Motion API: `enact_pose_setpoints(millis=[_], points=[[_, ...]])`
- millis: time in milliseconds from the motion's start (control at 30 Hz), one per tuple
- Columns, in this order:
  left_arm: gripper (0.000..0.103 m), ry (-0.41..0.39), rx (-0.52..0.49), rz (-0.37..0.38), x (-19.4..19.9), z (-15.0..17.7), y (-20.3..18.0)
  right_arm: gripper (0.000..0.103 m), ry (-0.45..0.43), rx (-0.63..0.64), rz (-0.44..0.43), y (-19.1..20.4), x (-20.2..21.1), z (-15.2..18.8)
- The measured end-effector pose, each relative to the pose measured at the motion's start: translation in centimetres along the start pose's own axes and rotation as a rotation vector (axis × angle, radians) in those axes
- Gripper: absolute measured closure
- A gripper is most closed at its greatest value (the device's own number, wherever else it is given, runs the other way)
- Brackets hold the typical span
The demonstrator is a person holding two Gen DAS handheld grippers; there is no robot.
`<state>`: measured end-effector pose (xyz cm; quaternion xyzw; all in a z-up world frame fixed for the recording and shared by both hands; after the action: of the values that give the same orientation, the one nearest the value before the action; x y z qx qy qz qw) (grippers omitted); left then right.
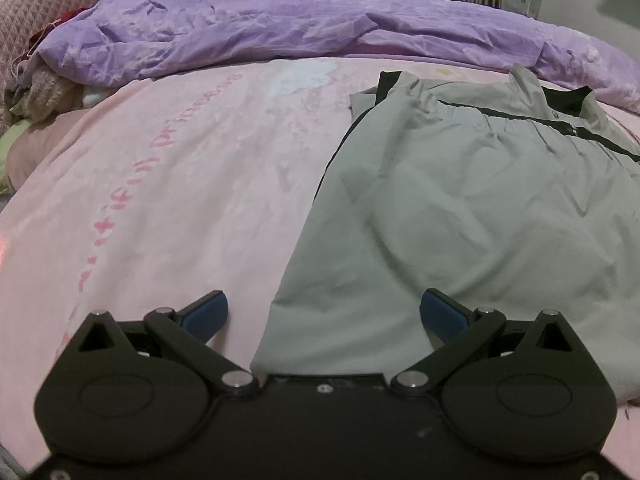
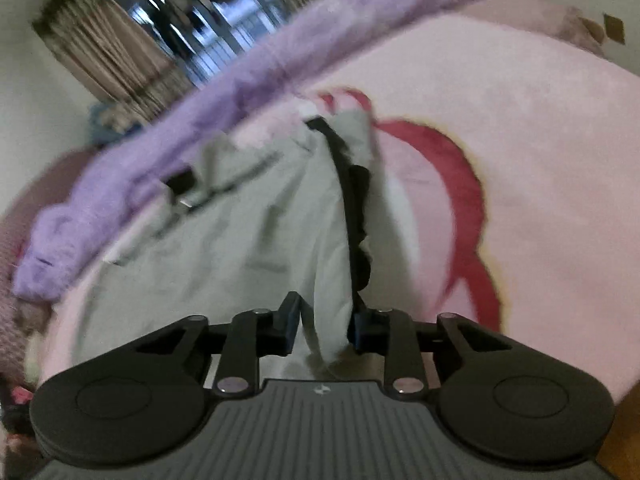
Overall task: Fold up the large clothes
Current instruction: 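Grasp the jacket side edge with the right tool and lift it, then fold the held side over the jacket body with the right tool, release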
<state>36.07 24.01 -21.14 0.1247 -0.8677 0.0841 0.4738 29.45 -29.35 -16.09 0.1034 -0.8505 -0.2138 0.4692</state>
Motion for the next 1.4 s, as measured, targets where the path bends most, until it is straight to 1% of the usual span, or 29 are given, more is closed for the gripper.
enact_pose_setpoints(millis=[33,67,100,133,167,200,233,267,333,400,500,567,600,633,733,800,900,967,1033,1133,1200,1333,1400], points=[[0.0,-0.001,-0.002,-0.003,0.0,0.0,0.0,0.058,0.038,-0.008,0.009,-0.6,-0.9,-0.2],[0.0,-0.003,-0.005,-0.006,0.1,0.0,-0.1,0.054,0.056,-0.012,-0.009,-0.9,-1.6,-0.4],[0.0,-0.004,-0.007,-0.007,0.1,0.0,-0.1,0.04,0.05,-0.012,-0.055,-0.8,-1.8,-0.8],[0.0,-0.003,-0.007,-0.007,0.1,0.0,0.0,0.034,0.058,-0.022,-0.099,-0.7,-2.0,-1.1],[0.0,-0.003,-0.005,-0.006,0.1,0.0,0.0,0.042,0.068,-0.031,-0.122,-0.5,-2.2,-1.4],[0.0,-0.003,-0.005,-0.008,0.1,-0.1,-0.1,0.072,0.071,-0.035,-0.095,-0.5,-2.5,-1.6],[0.0,-0.004,-0.007,-0.011,0.1,-0.1,-0.1,0.078,0.078,-0.015,-0.051,-0.3,-2.9,-1.5],[0.0,-0.005,-0.011,-0.016,0.2,-0.1,-0.1,0.081,0.066,0.005,-0.036,0.2,-2.9,-1.4],[0.0,0.002,-0.019,-0.029,0.3,-0.2,-0.3,0.09,0.016,0.053,0.017,1.4,-2.1,-1.2],[0.0,0.016,-0.033,-0.045,0.6,-0.5,-0.5,0.091,-0.057,0.05,0.024,2.8,-0.6,-0.9],[0.0,0.001,-0.062,-0.014,1.8,-1.4,-1.7,0.092,-0.186,0.069,0.003,6.7,1.5,-0.7],[0.0,-0.025,-0.102,0.019,2.9,-2.0,-3.0,0.092,-0.281,0.045,0.063,9.7,2.5,-0.1],[0.0,-0.03,-0.132,0.028,3.1,-2.1,-3.7,0.092,-0.305,0.058,0.071,11.3,2.5,0.1],[0.0,-0.032,-0.155,0.024,3.3,-2.3,-4.1,0.092,-0.329,0.082,0.062,13.4,2.4,0.5],[0.0,-0.021,-0.203,0.002,3.0,-2.7,-4.6,0.092,-0.325,0.184,-0.007,19.9,0.8,1.2],[0.0,-0.007,-0.205,-0.001,2.6,-2.9,-4.1,0.092,-0.32,0.22,-0.01,23.4,-0.6,1.8],[0.0,0.015,-0.157,-0.007,1.9,-3.4,-2.5,0.092,-0.315,0.27,-0.014,28.5,-3.0,3.1],[0.0,0.023,-0.124,0.008,1.6,-3.5,-1.1,0.092,-0.308,0.29,-0.037,31.1,-3.9,4.0],[0.0,0.019,-0.103,0.014,1.4,-3.6,0.0,0.092,-0.298,0.3,-0.062,32.9,-4.1,4.7],[0.0,0.019,-0.07,-0.001,1.2,-3.2,1.6,0.092,-0.283,0.34,-0.085,35.7,-4.2,5.5],[0.0,0.023,-0.047,-0.004,1.1,-3.0,2.7,0.092,-0.267,0.345,-0.096,37.1,-4.4,6.0],[0.0,0.011,0.025,-0.027,1.3,-2.9,5.3,0.092,-0.231,0.345,-0.103,39.3,-6.9,6.9],[0.0,0.018,0.055,-0.016,1.1,-2.7,6.3,0.092,-0.214,0.349,-0.107,40.5,-8.1,7.6]])
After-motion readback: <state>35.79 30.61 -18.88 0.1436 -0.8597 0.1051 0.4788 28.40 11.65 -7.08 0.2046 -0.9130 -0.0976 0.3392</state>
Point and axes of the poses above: each gripper's, at about its wrist camera, not at the fingertips, and x roughly against the way its jaws point, y to its left, z to its underside, the point moved 9 cm from there along -x, roughly the way its jaws point, and after that the axes turned 12 degrees about y, right-handed, at the moved point
